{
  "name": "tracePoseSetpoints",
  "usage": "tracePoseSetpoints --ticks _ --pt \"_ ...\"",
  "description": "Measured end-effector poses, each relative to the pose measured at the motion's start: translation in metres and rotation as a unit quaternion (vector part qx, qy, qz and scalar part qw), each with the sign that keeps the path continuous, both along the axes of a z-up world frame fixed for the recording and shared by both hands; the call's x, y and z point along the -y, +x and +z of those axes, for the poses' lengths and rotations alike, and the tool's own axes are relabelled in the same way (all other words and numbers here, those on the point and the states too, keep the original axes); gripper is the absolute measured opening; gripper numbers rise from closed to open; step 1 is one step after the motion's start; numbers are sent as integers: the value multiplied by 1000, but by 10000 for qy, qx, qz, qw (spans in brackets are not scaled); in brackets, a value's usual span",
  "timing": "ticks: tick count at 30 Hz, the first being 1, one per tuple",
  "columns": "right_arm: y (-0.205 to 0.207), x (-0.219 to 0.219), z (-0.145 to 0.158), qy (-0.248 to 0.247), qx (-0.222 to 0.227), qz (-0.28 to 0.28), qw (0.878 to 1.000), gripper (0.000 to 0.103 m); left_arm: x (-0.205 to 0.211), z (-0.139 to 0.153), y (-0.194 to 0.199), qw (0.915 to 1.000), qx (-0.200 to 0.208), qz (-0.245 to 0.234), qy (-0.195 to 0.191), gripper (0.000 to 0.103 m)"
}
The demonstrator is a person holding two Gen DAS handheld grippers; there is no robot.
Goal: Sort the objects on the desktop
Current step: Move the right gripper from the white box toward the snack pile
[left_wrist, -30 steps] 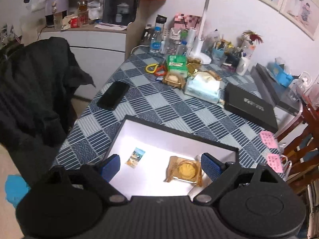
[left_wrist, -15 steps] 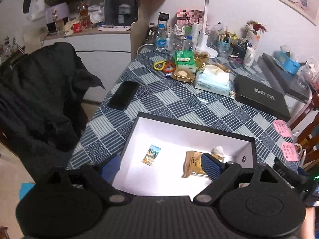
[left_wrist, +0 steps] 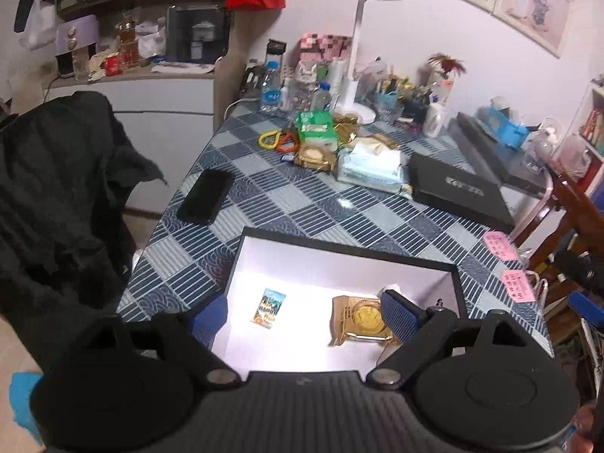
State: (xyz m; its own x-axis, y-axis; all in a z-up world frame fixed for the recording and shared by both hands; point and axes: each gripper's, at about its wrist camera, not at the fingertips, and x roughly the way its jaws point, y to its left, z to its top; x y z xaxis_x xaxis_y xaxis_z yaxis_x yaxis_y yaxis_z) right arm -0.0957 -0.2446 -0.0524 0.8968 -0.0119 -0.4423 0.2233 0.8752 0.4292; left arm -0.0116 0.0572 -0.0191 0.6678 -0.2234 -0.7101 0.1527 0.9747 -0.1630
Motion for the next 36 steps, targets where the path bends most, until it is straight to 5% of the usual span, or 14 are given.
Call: tracePoseSetpoints --ticks 4,9,23,36 --pt "-13 -36 19 -901 -428 -192 9948 103 -6 1 0 9997 210 -117 0 103" --pt "-17 -63 21 -1247 -686 -123 9897 103 -5 -6 9 9998 123 -127 124 103" --pt "9 -51 25 -999 -1062 545 9878 103 8 -7 23 9981 -138 187 577 103" --pt "30 -20 37 -1047 -807 748 9884 103 21 1 18 9983 -51 180 561 103"
